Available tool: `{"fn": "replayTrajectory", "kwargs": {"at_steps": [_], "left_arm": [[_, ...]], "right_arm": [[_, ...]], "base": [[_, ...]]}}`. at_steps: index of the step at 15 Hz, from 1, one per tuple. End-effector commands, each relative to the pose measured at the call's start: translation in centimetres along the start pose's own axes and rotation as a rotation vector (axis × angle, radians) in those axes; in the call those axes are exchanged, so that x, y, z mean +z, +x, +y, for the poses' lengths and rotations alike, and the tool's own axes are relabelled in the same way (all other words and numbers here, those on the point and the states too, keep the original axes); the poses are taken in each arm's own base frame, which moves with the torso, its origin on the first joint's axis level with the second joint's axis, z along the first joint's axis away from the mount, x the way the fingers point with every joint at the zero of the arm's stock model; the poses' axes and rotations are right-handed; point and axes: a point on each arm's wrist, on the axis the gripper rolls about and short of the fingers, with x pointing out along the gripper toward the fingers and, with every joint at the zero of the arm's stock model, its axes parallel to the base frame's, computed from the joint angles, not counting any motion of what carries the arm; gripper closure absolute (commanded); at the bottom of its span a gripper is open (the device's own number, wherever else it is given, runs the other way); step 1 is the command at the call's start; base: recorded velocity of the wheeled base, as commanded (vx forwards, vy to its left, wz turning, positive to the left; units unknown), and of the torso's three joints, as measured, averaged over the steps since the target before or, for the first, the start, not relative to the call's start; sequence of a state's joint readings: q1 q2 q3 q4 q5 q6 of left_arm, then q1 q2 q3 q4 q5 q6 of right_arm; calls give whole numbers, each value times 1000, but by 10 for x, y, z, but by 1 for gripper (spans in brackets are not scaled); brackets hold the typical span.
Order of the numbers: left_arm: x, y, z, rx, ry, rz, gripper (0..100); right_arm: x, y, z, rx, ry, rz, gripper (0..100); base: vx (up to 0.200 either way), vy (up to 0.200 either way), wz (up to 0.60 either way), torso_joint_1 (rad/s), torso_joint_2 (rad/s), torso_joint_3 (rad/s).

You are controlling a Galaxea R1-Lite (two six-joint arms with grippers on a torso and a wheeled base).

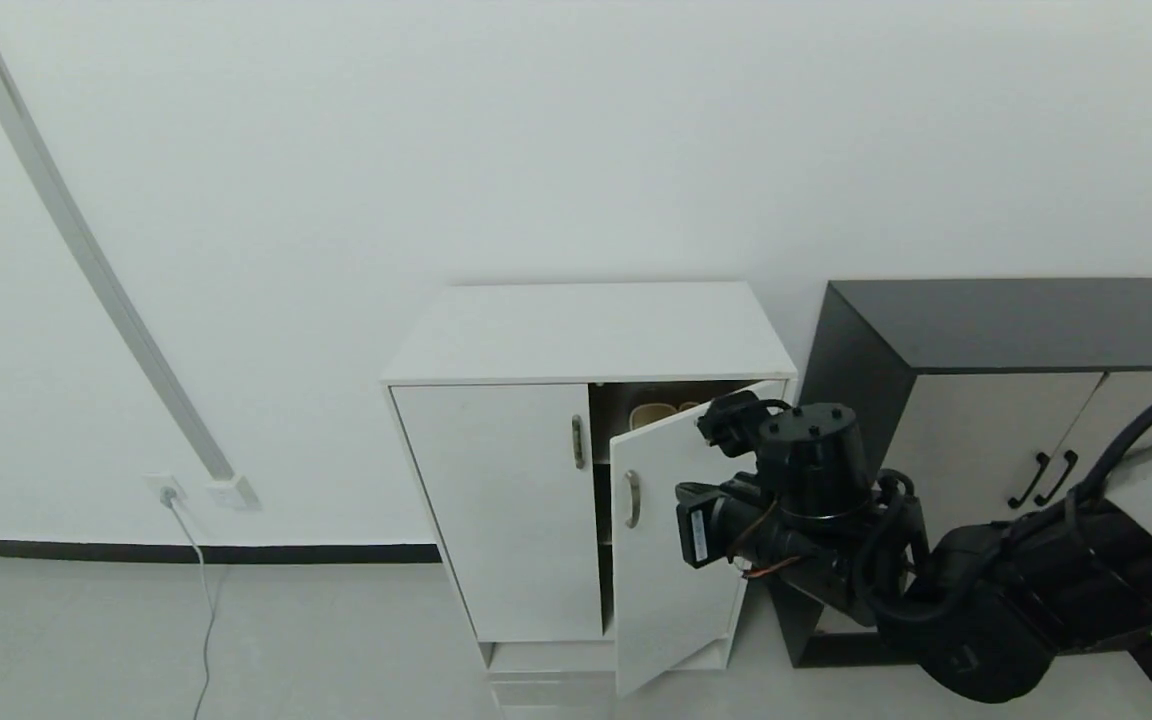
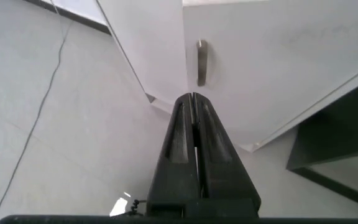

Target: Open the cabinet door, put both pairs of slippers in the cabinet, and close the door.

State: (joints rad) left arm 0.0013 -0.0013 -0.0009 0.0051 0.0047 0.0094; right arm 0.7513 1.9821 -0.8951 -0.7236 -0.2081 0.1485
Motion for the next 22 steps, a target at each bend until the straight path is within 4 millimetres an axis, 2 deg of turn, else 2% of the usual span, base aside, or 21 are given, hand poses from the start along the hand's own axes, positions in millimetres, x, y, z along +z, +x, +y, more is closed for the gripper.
{"fn": "replayTrajectory", "kwargs": {"at_steps": [1,5,11,13,19,22], "left_arm": [[0,0,0,0,0,3,100],[0,0,0,0,0,3,100],[0,0,0,-1,1,3,100],[0,0,0,-1,1,3,100],[0,0,0,-1,1,3,100],[0,0,0,-1,1,3,100]], "right_arm": [[-12,3,-1,3,-11,31,100],[-35,-6,-4,74,-59,50,100],[-65,-23,-11,79,-70,73,100],[-72,-28,-9,85,-76,87,100],[-87,-43,-8,100,-85,92,100],[-90,-38,-8,99,-85,89,100]], "base": [[0,0,0,0,0,0],[0,0,0,0,0,0],[0,0,0,0,0,0],[0,0,0,0,0,0],[200,0,0,2,3,0],[0,0,0,0,0,0]]}}
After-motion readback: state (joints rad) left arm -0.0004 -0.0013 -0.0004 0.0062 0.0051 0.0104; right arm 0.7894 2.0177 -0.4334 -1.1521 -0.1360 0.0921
